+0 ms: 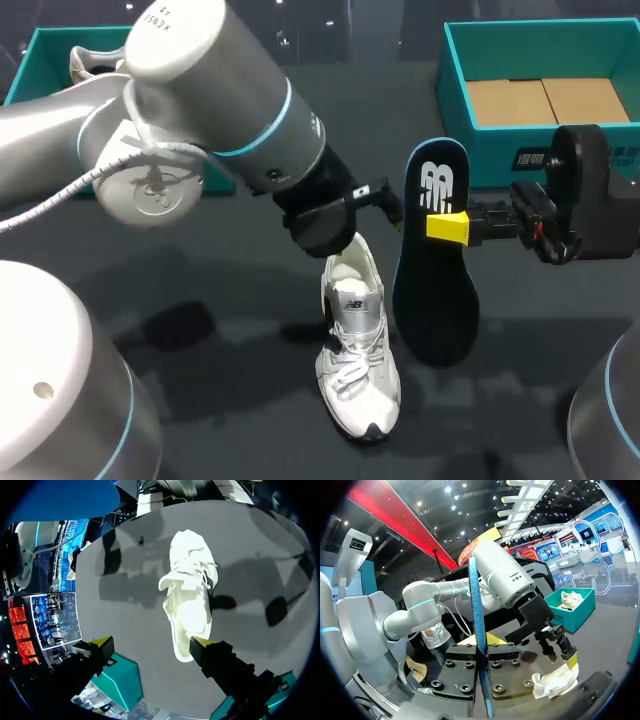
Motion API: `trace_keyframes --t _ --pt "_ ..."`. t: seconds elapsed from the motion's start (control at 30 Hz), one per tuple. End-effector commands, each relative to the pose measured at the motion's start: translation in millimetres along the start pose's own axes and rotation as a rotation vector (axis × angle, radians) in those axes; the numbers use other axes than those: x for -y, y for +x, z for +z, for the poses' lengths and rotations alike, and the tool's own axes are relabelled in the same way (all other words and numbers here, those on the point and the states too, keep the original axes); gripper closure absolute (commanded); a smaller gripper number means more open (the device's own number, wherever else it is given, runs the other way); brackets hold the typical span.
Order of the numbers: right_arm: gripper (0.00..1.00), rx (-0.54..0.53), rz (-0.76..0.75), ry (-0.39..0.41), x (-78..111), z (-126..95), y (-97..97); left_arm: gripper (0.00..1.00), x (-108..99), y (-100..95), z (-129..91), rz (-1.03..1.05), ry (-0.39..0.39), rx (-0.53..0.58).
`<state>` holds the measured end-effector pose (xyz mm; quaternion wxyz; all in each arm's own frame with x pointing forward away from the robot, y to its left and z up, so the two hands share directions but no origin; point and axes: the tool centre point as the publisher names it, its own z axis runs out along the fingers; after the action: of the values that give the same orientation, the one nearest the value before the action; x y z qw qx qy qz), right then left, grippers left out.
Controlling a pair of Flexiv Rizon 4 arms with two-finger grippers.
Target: Take the shoe out of the shoebox, open the shoe tongue, remove and reinsert the insole, then place the shoe into the shoebox
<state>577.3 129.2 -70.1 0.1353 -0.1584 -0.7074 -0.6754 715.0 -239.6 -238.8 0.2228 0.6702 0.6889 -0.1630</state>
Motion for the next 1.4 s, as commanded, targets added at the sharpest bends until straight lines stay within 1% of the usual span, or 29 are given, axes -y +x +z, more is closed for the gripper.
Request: trace_keyframes --t 0.03,0.07,0.4,0.43,0.47,0.5,0.53,0.57,0.6,0.73,0.93,1.0,1.03,1.37,1.4 --pt "1.0 0.004 0.001 0.0 0.5 1 1.3 0.0 -4 -8.8 -13 0.093 -0.073 0.421" --pt "1.0 0.004 0.001 0.0 0.5 1 1.3 0.0 -4 -16.1 -22 0.108 -0.112 0.49" --pt "1.0 0.004 0.001 0.0 0.5 1 1.3 0.0 -4 -16.1 -22 0.108 -0.112 0.49" --pt "1.0 0.004 0.001 0.0 0.5 1 1.3 0.0 -7 -13.3 -19 0.106 -0.105 0.496" --pt "1.0 0.004 0.001 0.0 0.5 1 1.3 0.0 -9 -12.2 -19 0.096 -0.112 0.521" --pt "1.0 0.004 0.001 0.0 0.5 1 1.3 0.0 -10 -12.0 -21 0.097 -0.091 0.546" --pt "1.0 0.004 0.001 0.0 0.5 1 1.3 0.0 -13 -12.1 -25 0.103 -0.067 0.599" --pt "1.0 0.004 0.001 0.0 0.5 1 1.3 0.0 -14 -12.6 -28 0.105 -0.064 0.62" --pt "1.0 0.004 0.001 0.0 0.5 1 1.3 0.0 -15 -13.7 -31 0.108 -0.043 0.644" --pt "1.0 0.004 0.001 0.0 0.5 1 1.3 0.0 -18 -18.6 -40 0.146 -0.028 0.725" --pt "1.0 0.004 0.001 0.0 0.5 1 1.3 0.0 -16 -34.6 -57 0.182 -0.053 0.782" --pt "1.0 0.004 0.001 0.0 0.5 1 1.3 0.0 -13 -42.6 -66 0.183 -0.06 0.833" --pt "1.0 0.004 0.001 0.0 0.5 1 1.3 0.0 -15 -46.6 -72 0.178 -0.049 0.88" --pt "1.0 0.004 0.001 0.0 0.5 1 1.3 0.0 -15 -46.6 -72 0.178 -0.049 0.88" --pt "1.0 0.004 0.001 0.0 0.5 1 1.3 0.0 -15 -44.3 -71 0.158 -0.048 0.883"
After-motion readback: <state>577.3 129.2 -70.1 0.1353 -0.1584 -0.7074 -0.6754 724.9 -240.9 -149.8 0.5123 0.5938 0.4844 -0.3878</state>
